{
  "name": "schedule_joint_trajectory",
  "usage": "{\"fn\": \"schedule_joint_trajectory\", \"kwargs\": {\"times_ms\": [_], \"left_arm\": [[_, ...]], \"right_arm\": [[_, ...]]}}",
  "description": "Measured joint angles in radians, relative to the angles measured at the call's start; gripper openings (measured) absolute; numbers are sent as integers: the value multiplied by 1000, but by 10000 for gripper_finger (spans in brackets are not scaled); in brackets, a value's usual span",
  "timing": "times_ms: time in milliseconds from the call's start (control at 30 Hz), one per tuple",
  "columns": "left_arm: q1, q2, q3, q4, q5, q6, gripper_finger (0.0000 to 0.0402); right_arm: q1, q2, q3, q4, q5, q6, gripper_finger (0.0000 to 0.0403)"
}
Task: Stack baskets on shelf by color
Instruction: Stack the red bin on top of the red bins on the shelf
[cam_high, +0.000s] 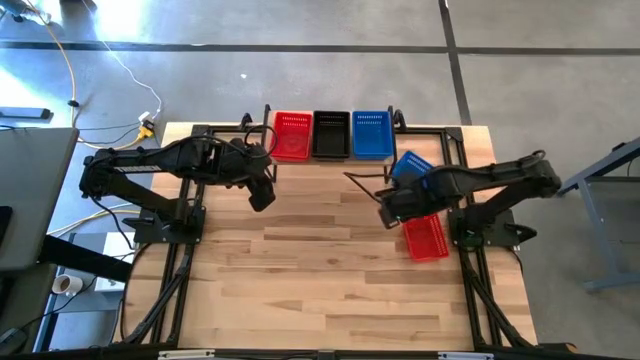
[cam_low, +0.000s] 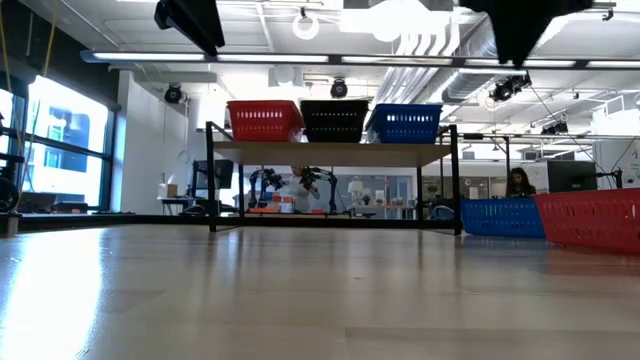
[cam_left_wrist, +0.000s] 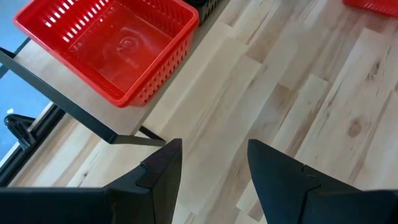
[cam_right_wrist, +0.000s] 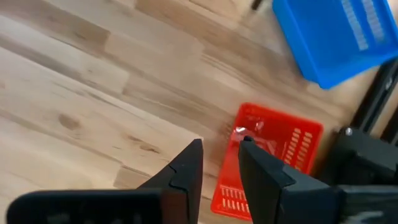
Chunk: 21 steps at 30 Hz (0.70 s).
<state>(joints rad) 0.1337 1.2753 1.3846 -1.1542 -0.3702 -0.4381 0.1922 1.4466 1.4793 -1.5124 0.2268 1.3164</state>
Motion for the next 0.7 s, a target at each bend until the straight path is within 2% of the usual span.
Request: {"fn": "schedule_joint_trajectory", "kwargs": {"times_ms": [367,700], "left_arm": [[0,0,0,0,0,-31,172],[0,0,0,0,3,-110,172]], "right_arm": [[86,-168,-263,31,-66,236,90],[146,-207,-420,75,-155,372,90]]}}
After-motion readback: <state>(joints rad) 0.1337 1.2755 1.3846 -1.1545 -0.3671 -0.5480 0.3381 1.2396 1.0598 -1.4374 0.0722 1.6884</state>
